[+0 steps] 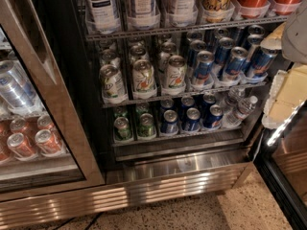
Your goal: Close right fridge door
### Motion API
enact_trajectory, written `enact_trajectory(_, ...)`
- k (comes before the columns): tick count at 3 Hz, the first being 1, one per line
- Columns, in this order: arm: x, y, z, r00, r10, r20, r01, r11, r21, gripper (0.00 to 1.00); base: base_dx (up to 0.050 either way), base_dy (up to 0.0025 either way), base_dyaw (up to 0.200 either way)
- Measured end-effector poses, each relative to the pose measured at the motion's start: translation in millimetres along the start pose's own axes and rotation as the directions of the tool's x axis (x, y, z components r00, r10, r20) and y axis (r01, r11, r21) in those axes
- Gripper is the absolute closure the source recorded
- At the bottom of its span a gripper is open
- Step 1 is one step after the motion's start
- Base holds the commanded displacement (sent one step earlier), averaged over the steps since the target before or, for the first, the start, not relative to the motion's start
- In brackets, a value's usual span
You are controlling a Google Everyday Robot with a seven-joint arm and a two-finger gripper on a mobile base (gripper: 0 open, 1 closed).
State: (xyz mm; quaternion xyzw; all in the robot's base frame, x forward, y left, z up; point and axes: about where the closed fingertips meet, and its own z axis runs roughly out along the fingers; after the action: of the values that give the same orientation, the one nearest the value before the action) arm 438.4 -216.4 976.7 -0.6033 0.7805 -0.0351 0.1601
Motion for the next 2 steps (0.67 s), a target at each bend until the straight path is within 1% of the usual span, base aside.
enact_trajectory(1,0.0,0.0,0.0,1.000,0.000,0.000,0.000,1.0000,0.000,0.00,-0.050,0.00000,0.000)
enact_trajectory(2,0.0,0.0,0.0,1.000,0.000,0.000,0.000,1.0000,0.000,0.00,-0.045,0.00182,-0.082)
